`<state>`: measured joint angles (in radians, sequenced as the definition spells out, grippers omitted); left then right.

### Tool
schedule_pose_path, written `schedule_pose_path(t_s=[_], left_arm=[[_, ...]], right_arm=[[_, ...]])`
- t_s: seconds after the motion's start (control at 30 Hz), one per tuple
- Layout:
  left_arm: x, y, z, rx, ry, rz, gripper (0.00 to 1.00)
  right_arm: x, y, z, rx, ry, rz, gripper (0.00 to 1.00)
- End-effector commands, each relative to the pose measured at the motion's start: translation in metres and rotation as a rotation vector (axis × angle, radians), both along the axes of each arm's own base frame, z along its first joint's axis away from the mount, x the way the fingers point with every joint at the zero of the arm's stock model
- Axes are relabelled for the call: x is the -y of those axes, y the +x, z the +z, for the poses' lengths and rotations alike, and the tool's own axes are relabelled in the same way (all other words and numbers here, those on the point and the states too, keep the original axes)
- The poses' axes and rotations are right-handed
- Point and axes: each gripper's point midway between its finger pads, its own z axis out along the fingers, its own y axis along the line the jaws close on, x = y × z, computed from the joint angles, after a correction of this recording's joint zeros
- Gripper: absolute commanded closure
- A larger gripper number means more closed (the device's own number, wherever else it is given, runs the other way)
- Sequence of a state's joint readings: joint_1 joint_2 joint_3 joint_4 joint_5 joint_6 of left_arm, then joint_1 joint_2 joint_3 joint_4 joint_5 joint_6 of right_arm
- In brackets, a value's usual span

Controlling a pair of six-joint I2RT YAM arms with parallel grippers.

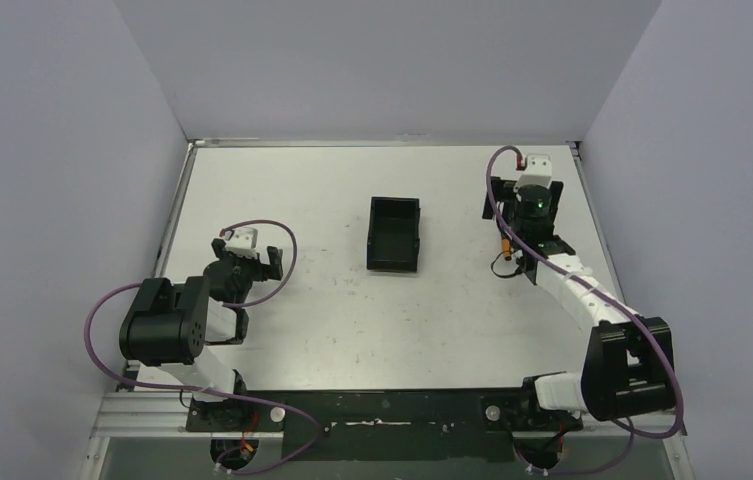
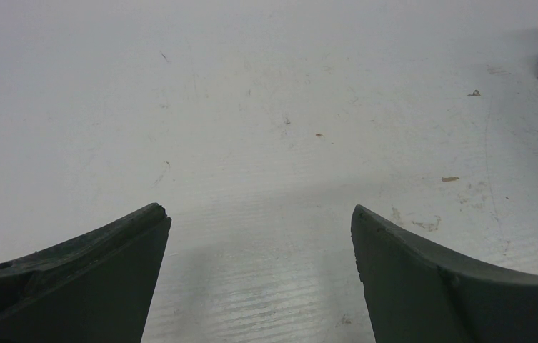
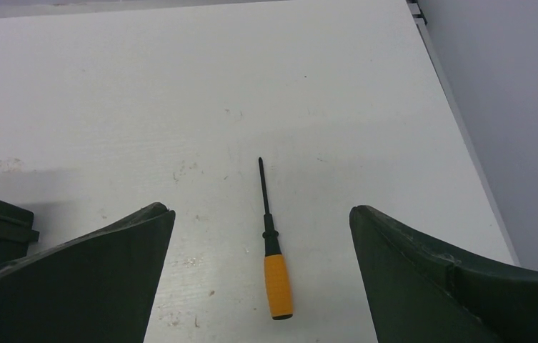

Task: Put the screwdriver in the bin
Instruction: Pick up the screwdriver from the center of the board.

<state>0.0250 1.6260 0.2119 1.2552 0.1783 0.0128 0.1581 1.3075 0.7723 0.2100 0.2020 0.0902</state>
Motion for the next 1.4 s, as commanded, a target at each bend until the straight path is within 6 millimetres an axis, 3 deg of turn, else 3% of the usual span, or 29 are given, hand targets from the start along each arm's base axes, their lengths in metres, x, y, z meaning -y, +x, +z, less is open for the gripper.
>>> schedule_pose_path(t_s=[0.0,0.37,0.73,0.9,1.37], left_arm=[[-0.001,0.006,0.015,0.055,0.008,0.0,0.03],[0.0,0.006,0.015,0.054,0.008,-0.001,0.03],[0.0,0.006,0.015,0.055,0.008,-0.001,0.03],[0.0,0.006,0.015,0.055,0.008,-0.001,0.03],[0.0,0.006,0.015,0.054,0.008,0.0,0.03]], right_arm=[[-0.001,0.002,0.001,-0.136,0.009,-0.019,0.0],[0.005,0.011,0.016,-0.337,0.012,-0.011,0.0],[-0.006,0.018,0.021,-0.35,0.057,0.053,0.0],[-0.001,0.017,-0.004,-0.396,0.069,0.044,0.0],[0.007,0.002,-0.112,-0.598,0.151,0.028,0.11]])
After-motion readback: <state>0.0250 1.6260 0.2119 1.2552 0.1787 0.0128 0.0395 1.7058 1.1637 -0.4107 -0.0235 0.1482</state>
